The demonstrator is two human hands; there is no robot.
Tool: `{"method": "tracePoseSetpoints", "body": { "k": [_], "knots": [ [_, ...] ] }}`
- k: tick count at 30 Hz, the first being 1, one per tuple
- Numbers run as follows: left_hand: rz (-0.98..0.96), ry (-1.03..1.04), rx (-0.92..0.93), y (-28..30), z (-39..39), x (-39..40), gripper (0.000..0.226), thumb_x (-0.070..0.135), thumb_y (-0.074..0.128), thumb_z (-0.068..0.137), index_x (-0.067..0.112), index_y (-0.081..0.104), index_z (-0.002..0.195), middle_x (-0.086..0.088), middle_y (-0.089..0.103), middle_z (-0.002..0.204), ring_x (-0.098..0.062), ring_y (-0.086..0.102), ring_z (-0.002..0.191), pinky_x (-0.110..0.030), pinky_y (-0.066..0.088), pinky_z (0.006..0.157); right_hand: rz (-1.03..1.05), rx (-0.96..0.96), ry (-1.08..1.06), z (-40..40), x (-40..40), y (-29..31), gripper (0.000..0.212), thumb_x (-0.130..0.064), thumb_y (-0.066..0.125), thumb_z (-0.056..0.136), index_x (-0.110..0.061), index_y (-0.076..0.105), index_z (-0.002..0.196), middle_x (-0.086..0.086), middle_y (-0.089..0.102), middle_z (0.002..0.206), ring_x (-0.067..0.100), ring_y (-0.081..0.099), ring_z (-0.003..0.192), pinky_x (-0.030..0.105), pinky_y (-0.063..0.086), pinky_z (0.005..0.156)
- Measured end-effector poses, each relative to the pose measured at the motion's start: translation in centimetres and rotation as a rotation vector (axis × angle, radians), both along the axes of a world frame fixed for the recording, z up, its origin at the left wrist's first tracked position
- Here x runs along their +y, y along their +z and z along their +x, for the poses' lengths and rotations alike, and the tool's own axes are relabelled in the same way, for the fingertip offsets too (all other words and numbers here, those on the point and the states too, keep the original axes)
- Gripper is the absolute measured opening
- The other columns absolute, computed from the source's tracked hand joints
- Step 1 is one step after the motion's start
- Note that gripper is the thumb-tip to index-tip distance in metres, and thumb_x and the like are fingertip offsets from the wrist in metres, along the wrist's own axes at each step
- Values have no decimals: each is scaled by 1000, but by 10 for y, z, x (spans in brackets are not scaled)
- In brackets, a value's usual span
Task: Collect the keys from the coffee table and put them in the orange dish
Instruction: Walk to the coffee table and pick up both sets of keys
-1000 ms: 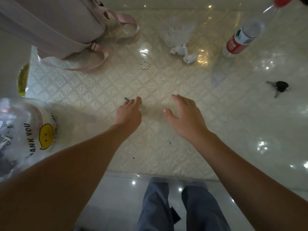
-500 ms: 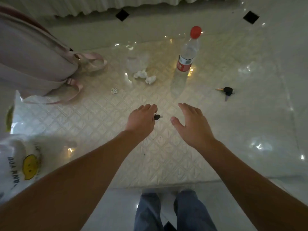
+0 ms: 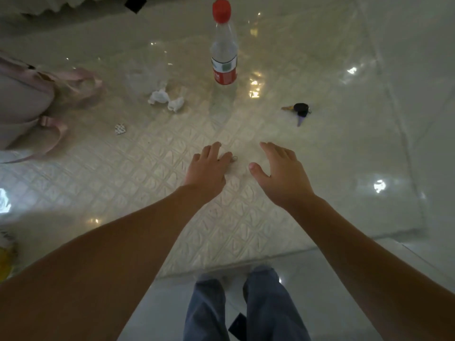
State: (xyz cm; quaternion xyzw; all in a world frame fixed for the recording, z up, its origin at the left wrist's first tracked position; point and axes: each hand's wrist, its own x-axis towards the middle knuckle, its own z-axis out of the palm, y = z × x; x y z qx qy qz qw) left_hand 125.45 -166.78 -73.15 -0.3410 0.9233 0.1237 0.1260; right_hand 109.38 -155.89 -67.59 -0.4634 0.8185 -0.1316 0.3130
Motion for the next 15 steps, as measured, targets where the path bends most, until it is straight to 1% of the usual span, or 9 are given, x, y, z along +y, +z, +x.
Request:
{"method": "tracePoseSetpoints", "body": {
  "k": [2,4,7,11,13,15],
  "knots": [
    [13,-29,-67,-5,0,0,63,19,61,80,21,36,138,-11,38,138,-30,42,122,-45,43,92,3,-9,0,-2,2,-3,63,-49,42,93,-18,31,146,6,36,153,24,27,141,48,31,112],
    [32,-53,-102,-9,-1,0,61,18,59,82,21,35,138,-9,42,130,-29,45,115,-43,44,88,-2,-11,4,-4,2,-6,63,-49,42,93,-17,32,146,6,36,153,25,27,141,48,31,111],
    [33,-40,-89,-14,-5,0,53,18,59,83,17,41,133,-9,45,120,-28,46,106,-41,46,82,-10,-9,8,-8,2,-11,63,-49,42,93,-16,32,146,6,37,152,25,27,141,48,31,111],
    [39,-17,-59,-18,-17,3,35,12,58,84,14,48,118,-9,49,113,-27,49,100,-39,47,74,-14,2,16,-15,0,-17,63,-48,43,94,-14,33,146,7,38,152,26,28,140,47,31,111],
    [44,-9,-72,-19,-21,4,29,14,57,85,13,49,113,-9,49,112,-27,49,99,-37,44,70,-19,10,21,-18,-2,-19,62,-47,43,94,-14,32,146,7,38,152,26,28,140,48,31,111],
    [51,16,-78,-20,-24,5,26,18,54,89,12,48,113,-9,50,110,-27,49,97,-36,42,67,-16,10,20,-22,-3,-20,62,-47,43,95,-15,32,146,7,36,153,25,27,141,48,31,111]
  ]
}}
